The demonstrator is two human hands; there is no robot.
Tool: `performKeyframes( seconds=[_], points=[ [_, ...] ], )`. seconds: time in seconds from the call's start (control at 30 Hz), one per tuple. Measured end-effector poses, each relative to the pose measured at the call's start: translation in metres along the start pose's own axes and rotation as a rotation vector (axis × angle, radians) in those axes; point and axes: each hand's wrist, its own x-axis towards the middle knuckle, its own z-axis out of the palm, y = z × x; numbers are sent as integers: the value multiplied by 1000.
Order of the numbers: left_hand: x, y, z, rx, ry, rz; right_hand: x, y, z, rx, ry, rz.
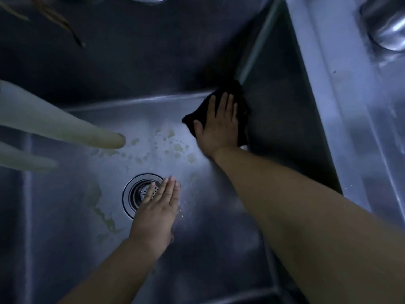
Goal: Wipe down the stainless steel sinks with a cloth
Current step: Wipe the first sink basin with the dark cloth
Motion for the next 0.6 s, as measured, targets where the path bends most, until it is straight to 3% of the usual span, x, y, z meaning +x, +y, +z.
performKeyframes(
  seconds=[0.33, 0.6],
  points=[
    [-1, 2, 0, -28, 40, -24, -20, -1, 6, -109, -27, -279],
    [-9, 1, 5, -71, 108, -72, -115, 2, 13, -62, -62, -303]
  ],
)
